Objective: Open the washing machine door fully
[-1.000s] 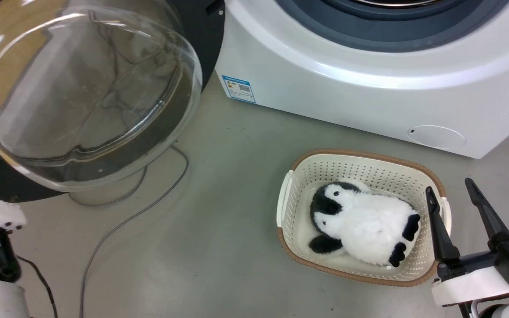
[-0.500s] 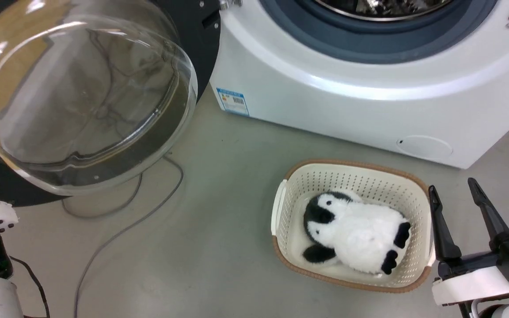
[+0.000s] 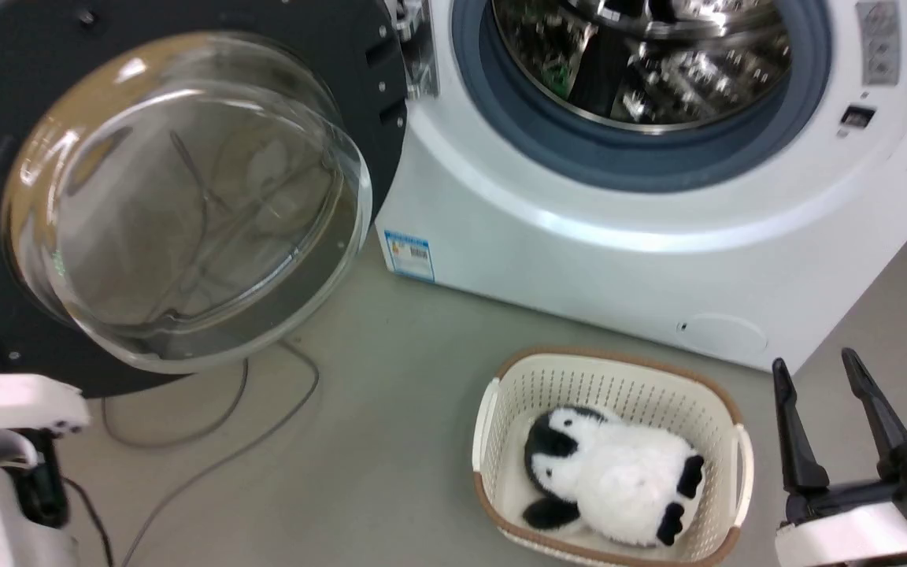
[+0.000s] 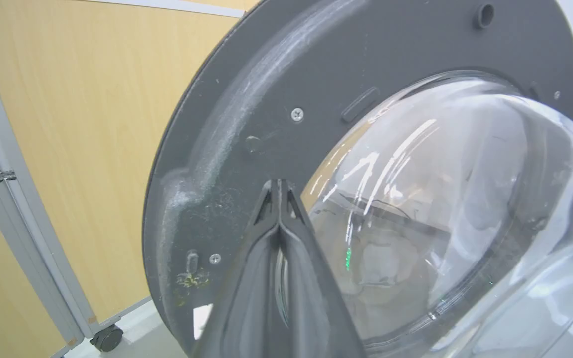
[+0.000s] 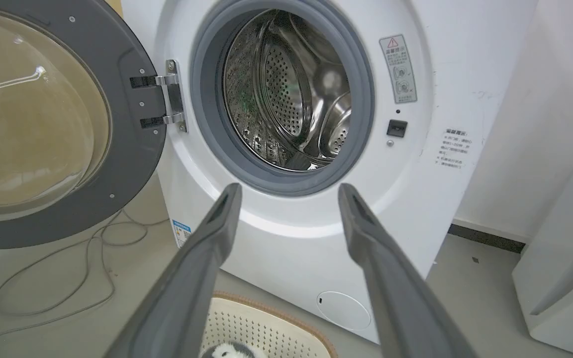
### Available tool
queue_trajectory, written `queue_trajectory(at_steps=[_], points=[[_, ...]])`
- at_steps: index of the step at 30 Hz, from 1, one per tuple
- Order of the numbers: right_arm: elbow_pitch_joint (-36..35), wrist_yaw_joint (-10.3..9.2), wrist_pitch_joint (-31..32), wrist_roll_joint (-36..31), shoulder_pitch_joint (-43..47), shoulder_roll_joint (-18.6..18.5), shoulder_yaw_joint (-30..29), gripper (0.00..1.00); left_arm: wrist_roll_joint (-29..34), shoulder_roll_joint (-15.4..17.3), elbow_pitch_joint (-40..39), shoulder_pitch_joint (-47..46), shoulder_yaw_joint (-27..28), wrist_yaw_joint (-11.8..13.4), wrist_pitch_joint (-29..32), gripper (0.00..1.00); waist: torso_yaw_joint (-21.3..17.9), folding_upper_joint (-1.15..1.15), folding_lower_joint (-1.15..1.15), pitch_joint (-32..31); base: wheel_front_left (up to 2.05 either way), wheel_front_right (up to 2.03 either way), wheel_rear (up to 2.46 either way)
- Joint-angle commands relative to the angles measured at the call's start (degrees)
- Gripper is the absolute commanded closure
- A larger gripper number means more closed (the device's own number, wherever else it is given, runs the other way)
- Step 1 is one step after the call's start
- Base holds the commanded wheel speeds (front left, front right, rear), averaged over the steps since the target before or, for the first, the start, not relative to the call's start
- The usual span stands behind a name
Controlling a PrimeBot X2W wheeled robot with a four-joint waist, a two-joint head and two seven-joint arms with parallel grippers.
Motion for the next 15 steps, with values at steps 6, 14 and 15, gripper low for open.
queue_trajectory(at_steps=[6,14,15], points=[[-0.7,0.03,-0.2,2.6,2.2,0.3,-0.4,0.00,1.8,-2.3,-5.9,4.3,-3.8,-1.0,0.1,1.00,-0.7,0.00,0.00,-4.5,0.00,0.00,0.00],[-1.8,0.03,-0.2,5.4,3.5,0.3,-1.5,0.00,1.4,-4.8,-11.7,9.7,-11.1,-2.1,0.1,1.00,-3.3,0.00,0.00,-6.8,0.00,0.00,0.00],[-1.8,0.03,-0.2,5.8,3.6,0.3,-1.6,0.00,1.3,-5.0,-12.1,10.3,-12.0,-2.1,0.1,1.00,-3.7,0.00,0.00,-6.9,0.00,0.00,0.00]])
